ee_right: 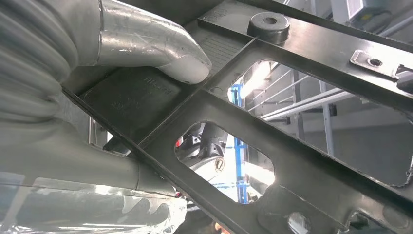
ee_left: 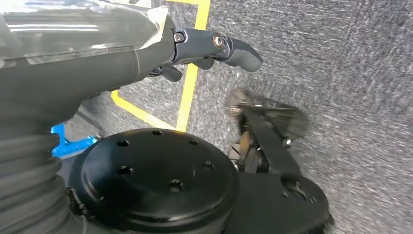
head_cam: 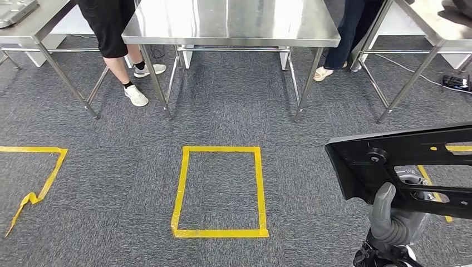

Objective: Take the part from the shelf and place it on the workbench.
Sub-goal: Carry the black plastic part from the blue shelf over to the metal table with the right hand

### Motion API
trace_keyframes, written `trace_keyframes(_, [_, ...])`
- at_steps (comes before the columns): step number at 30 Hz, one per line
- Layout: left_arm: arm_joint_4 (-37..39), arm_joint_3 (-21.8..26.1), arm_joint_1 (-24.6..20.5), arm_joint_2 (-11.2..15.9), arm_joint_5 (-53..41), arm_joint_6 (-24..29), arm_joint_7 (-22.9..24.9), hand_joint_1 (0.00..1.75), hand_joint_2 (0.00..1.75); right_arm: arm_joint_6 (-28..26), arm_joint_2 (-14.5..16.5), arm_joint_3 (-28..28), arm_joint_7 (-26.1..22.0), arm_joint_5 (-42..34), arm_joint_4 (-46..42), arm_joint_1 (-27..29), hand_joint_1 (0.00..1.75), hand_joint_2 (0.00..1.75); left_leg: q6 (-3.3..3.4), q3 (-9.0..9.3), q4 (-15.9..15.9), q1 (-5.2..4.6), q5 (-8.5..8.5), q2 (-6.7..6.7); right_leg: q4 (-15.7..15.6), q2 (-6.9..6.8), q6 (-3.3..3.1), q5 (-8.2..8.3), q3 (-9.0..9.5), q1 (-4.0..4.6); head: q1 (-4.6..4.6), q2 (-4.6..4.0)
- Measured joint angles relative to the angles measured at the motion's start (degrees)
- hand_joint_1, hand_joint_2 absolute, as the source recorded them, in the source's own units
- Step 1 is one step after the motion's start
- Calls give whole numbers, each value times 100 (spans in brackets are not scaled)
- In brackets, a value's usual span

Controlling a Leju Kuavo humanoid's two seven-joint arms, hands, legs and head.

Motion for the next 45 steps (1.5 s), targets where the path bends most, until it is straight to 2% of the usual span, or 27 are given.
trace_keyframes(2, [1, 0, 14, -2, -5, 17, 4, 0, 175, -15, 4, 0, -6, 19, -4, 9, 175, 175, -1, 211, -550, 25, 188, -77, 56, 42, 43, -25, -46, 38, 4, 0])
trace_keyframes(3, [2, 0, 24, -4, -7, 21, 4, 0, 175, -17, 4, -1, -10, 28, -8, 14, 175, 175, 7, 230, -634, 22, 182, -107, 74, 49, 49, -34, -77, 65, 8, 0])
trace_keyframes(6, [2, -1, 39, -5, -10, 42, 4, 0, 175, -19, 5, 1, -32, 51, -11, 36, 175, 175, 57, 219, -661, -26, 192, -114, 59, 49, 42, -32, -98, 82, 19, 0])
trace_keyframes(9, [2, -5, 54, -3, -17, 64, 5, 0, 175, -22, 6, 2, -54, 56, -10, 43, 175, 175, 100, 221, -659, -53, 194, -115, 23, 49, 72, -7, -72, 67, 21, 0])
trace_keyframes(14, [2, -22, 64, -2, -49, 68, -20, 0, 175, -27, 6, 2, -66, 58, -10, 46, 175, 175, 117, 217, -652, -59, 190, -114, 3, 49, 96, 11, -67, 64, 18, 0])
trace_keyframes(18, [2, -41, 65, 0, -76, 86, -49, 0, 175, -32, 3, 2, -76, 58, -10, 49, 175, 175, 121, 217, -651, -57, 187, -113, 1, 49, 156, 6, -69, 65, 16, 0])
trace_keyframes(21, [2, -71, 66, 1, -80, 152, -69, 0, 175, -36, -10, 0, -81, 58, -10, 50, 175, 175, 123, 218, -648, -54, 185, -112, -1, 49, 166, 9, -71, 71, 17, 0])
trace_keyframes(23, [2, -83, 65, 3, -84, 208, -77, 0, 175, -36, -17, -1, -81, 58, -11, 48, 175, 175, 173, 224, -664, -61, 185, -105, -38, 59, 207, 32, -60, 41, 13, 0])
trace_keyframes(25, [2, -96, 64, -5, -90, 255, -83, 0, 175, -35, -26, -1, -83, 58, -20, 43, 175, 175, 256, 297, -806, -27, 251, -74, -50, 30, 249, 40, -70, 38, 17, 0])
trace_keyframes(27, [2, -111, 67, -17, -94, 294, -86, 0, 175, -31, -39, 2, -84, 58, -27, 23, 175, 175, 299, 389, -971, 18, 334, -17, 283, -77, 221, -112, -248, 60, 47, 0])
trace_keyframes(29, [2, -119, 73, -20, -96, 321, -87, 0, 175, -26, -53, 4, -85, 58, -19, 11, 175, 175, 296, 415, -1012, 24, 340, 41, 1037, -157, 191, -400, -639, 36, 70, 0])
trace_keyframes(30, [2, -120, 77, -20, -95, 328, -87, 0, 175, -23, -61, 4, -85, 58, -12, 13, 175, 175, 280, 418, -1011, 31, 329, 62, 1376, -169, 203, -500, -820, 17, 73, 0])
trace_keyframes(31, [3, -122, 81, -22, -95, 332, -87, 0, 175, -23, -68, 4, -83, 59, -3, 17, 175, 175, 253, 429, -1010, 45, 311, 79, 1537, -179, 245, -520, -908, -10, 73, 0])
trace_keyframes(32, [4, -123, 85, -23, -94, 333, -88, 0, 175, -22, -73, 4, -81, 60, 6, 19, 175, 175, 215, 451, -1007, 70, 289, 89, 1442, -194, 315, -441, -861, -42, 73, 0])
trace_keyframes(34, [4, -125, 89, -23, -93, 334, -93, 0, 175, -23, -81, 4, -78, 60, 16, 18, 175, 175, 99, 516, -978, 136, 219, 95, 683, -259, 505, -131, -461, -130, 89, 0])
trace_keyframes(35, [3, -125, 88, -15, -92, 337, -97, 0, 175, -24, -84, 4, -75, 60, 23, 16, 175, 175, 27, 537, -950, 150, 170, 92, 319, -272, 550, -25, -252, -148, 115, 0])
trace_keyframes(36, [2, -126, 87, -5, -92, 339, -101, 0, 175, -25, -86, 4, -73, 60, 30, 17, 175, 175, -34, 550, -929, 150, 131, 89, 100, -276, 535, 19, -121, -157, 137, 0])
trace_keyframes(37, [0, -127, 87, 4, -92, 342, -103, 0, 175, -27, -92, 2, -69, 59, 37, 19, 175, 175, -81, 557, -919, 142, 104, 87, 32, -268, 476, 3, -73, -148, 154, 0])
trace_keyframes(38, [-1, -129, 87, 9, -92, 345, -103, 0, 175, -30, -98, -1, -65, 57, 43, 26, 175, 175, -111, 570, -926, 137, 91, 85, 62, -238, 384, -30, -74, -122, 159, 0])
trace_keyframes(39, [-1, -131, 87, 8, -91, 347, -103, 0, 175, -33, -103, -4, -65, 56, 43, 32, 175, 175, -130, 590, -945, 149, 82, 86, 86, -226, 308, -56, -76, -116, 148, 0])
trace_keyframes(41, [-1, -136, 81, 7, -89, 350, -108, 0, 175, -39, -108, -7, -63, 54, 41, 49, 175, 175, -150, 577, -832, 176, -8, 87, 94, -208, 199, -106, -33, -111, 125, 0])
trace_keyframes(42, [-1, -137, 78, 7, -89, 351, -113, 0, 175, -40, -108, -7, -63, 54, 40, 56, 175, 175, -149, 458, -587, 173, -128, 84, 91, -203, 149, -132, 3, -104, 113, 0])
trace_keyframes(43, [-1, -138, 76, 8, -85, 355, -127, 0, 175, -42, -109, -7, -63, 54, 39, 68, 175, 175, -136, 244, -194, 154, -283, 81, 89, -204, 102, -158, 31, -87, 104, 0])
trace_keyframes(45, [-1, -138, 55, 15, -76, 361, -157, 0, 175, -41, -110, -5, -65, 54, 42, 90, 175, 175, -89, -311, 680, 92, -544, 76, 89, -204, 23, -213, 80, -23, 100, 0])
